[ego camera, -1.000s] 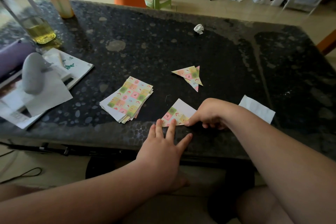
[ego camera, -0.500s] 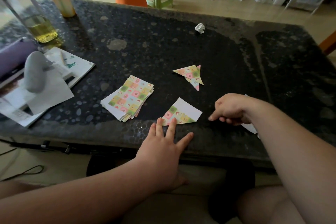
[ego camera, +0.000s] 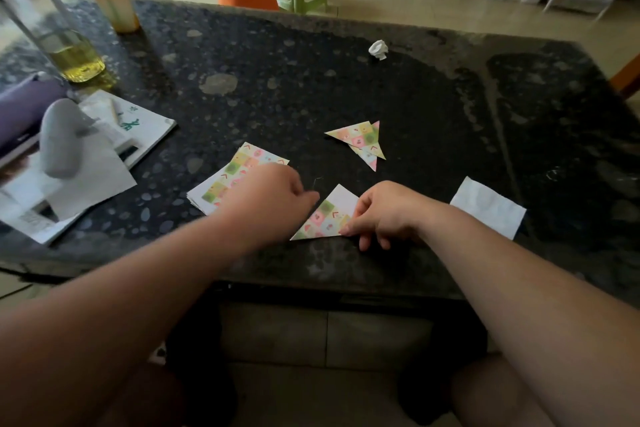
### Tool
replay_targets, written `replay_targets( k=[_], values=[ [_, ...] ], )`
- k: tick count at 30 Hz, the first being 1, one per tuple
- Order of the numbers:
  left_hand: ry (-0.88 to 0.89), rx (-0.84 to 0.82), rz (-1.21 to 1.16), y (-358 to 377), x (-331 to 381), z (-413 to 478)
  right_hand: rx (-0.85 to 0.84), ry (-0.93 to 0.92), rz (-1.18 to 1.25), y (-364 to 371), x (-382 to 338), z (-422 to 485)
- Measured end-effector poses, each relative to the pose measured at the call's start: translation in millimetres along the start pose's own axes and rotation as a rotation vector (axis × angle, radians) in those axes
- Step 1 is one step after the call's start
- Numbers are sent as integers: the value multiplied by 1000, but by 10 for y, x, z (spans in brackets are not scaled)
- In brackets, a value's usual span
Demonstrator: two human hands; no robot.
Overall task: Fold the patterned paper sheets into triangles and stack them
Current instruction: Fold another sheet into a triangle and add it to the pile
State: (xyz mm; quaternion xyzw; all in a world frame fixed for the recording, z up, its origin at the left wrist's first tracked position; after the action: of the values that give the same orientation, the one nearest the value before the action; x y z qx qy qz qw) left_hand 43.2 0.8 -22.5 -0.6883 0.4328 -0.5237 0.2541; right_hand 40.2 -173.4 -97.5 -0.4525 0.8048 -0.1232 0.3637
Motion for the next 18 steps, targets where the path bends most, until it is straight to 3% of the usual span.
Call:
replay_targets(
  k=[2,6,12,18],
  values=[
    [-89,-111,-70,112,-130,136,6,10,-28,-1,-9,-1],
    [-155,-353,40,626,-186,160,5,21,-59,2,-12,45],
    [-185,-426,76,752,-144,214,-31,45,-94,14,9,99],
    [-328,-511,-24,753,-306,242,-44,82,-69,18,24,77]
  ],
)
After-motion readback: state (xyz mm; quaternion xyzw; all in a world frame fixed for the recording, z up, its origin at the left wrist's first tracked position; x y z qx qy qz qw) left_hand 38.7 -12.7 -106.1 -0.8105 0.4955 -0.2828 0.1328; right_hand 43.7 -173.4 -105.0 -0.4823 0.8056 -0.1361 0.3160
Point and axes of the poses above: each hand's wrist, its own z-axis towards the middle knuckle, its own y-axis out of the palm, x = y × z, the point moved 10 cm from there along z, towards the middle knuckle, and after that the axes turned 2 degrees about -z, right-handed, at the moved point
